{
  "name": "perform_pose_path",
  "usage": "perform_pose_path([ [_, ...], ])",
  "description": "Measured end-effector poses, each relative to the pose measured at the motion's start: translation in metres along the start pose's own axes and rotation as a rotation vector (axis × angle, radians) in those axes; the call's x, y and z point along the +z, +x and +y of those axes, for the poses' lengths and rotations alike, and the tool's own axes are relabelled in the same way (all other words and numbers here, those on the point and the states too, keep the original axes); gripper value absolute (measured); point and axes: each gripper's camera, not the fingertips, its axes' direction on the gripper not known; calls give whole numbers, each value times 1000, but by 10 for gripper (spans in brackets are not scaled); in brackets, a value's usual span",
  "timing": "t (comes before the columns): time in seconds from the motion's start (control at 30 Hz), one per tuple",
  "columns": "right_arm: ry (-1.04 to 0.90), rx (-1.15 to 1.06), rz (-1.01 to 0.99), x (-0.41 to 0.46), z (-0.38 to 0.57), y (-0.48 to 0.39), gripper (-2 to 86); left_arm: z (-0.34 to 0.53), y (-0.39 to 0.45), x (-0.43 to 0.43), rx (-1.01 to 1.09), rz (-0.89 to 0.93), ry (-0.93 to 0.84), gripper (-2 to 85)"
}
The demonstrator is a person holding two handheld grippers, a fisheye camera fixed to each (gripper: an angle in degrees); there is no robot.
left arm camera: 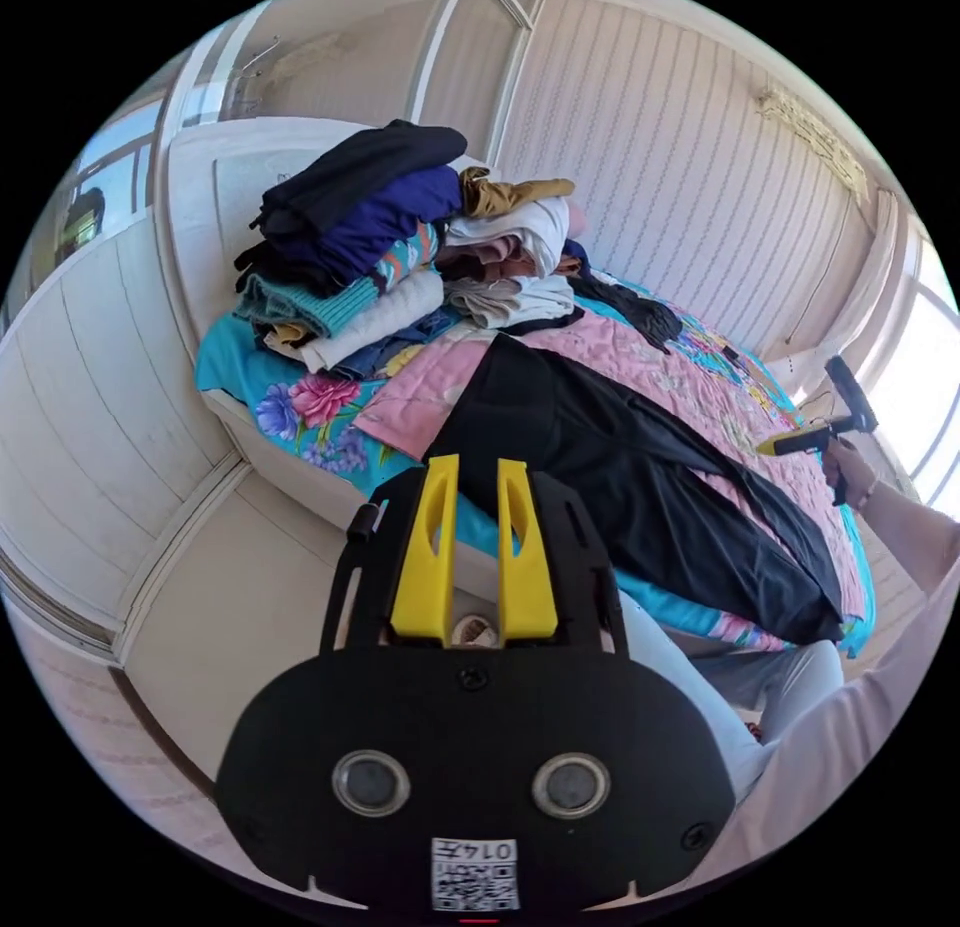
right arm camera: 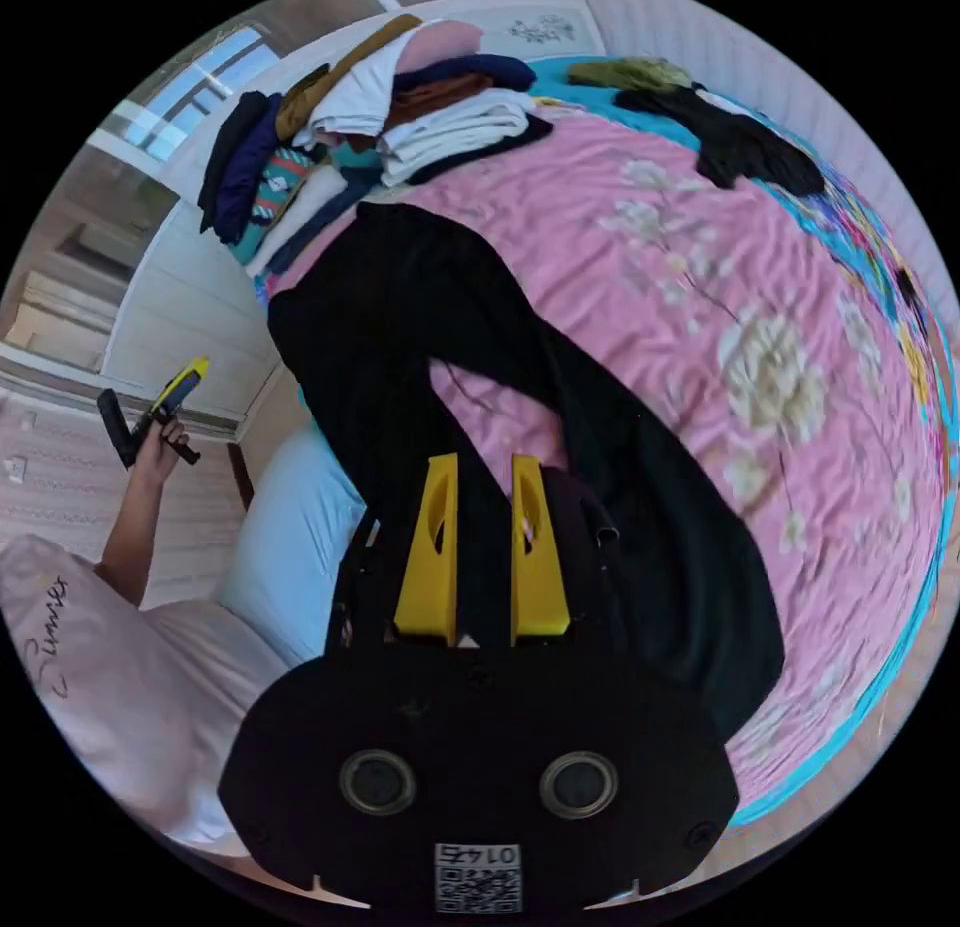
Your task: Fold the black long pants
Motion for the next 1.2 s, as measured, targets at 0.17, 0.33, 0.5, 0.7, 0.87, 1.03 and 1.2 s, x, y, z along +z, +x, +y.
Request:
perform_pose_path([
  [0.17,24,402,38,-1,160,71,87,-13,85,42,178,134,-69,82],
  [0.33,192,685,39,-11,267,120,105,-27,196,96,384,276,-155,86],
  [0.5,271,813,12,-4,320,157,113,-33,315,150,627,271,-212,86],
  [0.7,343,937,-29,8,368,195,103,-41,418,206,918,197,-261,92],
  [0.87,446,966,35,-6,403,204,125,-16,478,245,1176,165,-304,100],
  [1.03,331,883,-47,16,407,224,67,11,500,288,1122,98,-411,94],
  [1.2,473,826,-86,-16,442,224,12,9,505,288,1004,78,-386,12],
])
